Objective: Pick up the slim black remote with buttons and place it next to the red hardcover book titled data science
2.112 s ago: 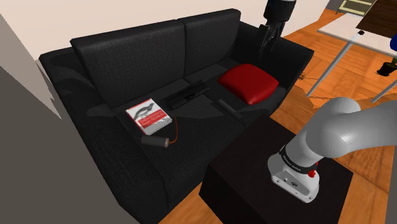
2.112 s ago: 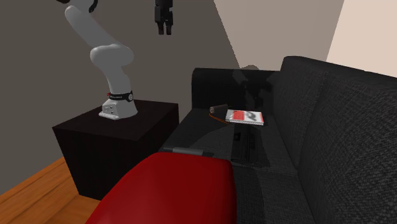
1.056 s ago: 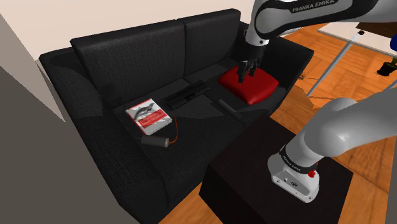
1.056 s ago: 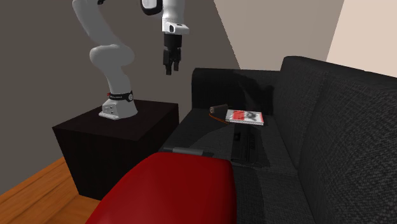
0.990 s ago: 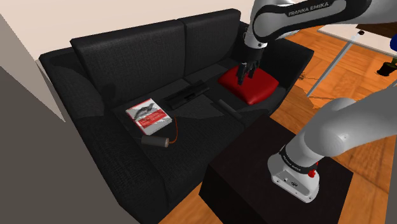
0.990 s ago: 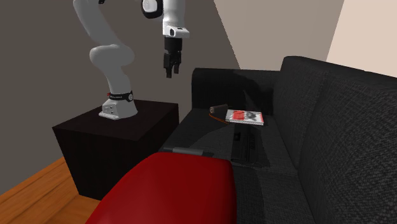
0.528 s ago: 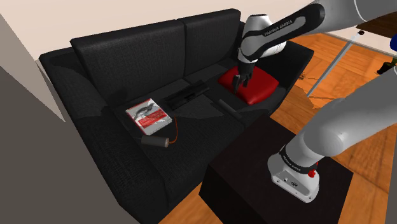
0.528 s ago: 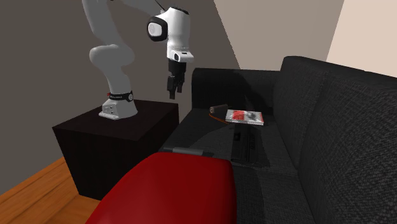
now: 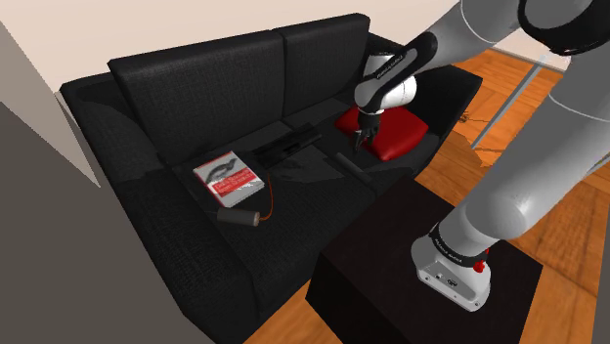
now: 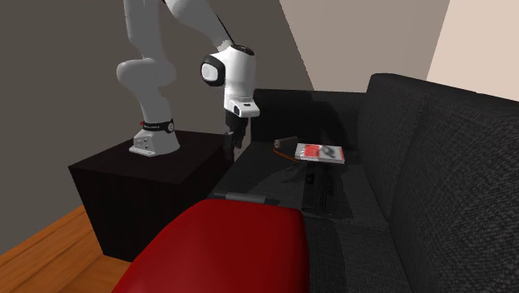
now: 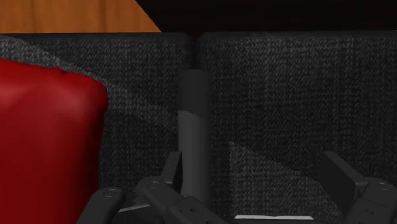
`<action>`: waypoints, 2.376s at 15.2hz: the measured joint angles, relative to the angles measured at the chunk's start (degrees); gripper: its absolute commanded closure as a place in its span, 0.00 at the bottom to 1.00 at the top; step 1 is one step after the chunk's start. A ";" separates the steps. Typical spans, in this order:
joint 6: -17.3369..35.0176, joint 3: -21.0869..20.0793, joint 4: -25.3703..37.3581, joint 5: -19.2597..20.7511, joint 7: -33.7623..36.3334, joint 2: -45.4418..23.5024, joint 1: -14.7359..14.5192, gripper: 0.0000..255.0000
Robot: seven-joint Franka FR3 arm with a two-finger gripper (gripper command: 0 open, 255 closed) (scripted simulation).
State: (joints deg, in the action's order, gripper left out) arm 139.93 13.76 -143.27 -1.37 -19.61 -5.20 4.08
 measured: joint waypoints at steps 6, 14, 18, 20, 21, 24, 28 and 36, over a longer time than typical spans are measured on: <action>7.18 -0.95 5.48 -5.02 -5.29 -14.05 2.66 0.00; 12.66 -3.27 10.46 -8.37 -8.45 -25.16 5.63 0.00; 14.25 -3.87 10.70 -8.95 -8.85 -26.98 6.08 0.00; 14.41 -3.93 10.68 -9.00 -8.87 -27.10 6.11 0.00; 14.44 -3.93 10.67 -9.00 -8.88 -27.12 6.11 0.00; 14.45 -3.94 10.67 -9.01 -8.88 -27.13 6.12 1.00; 14.64 -3.24 10.81 -8.99 -8.72 -26.67 6.41 1.00; 13.71 -3.65 10.34 -8.76 -8.54 -25.90 5.72 1.00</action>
State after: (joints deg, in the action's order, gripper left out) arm 153.64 10.11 -132.93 -10.13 -28.15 -31.10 9.80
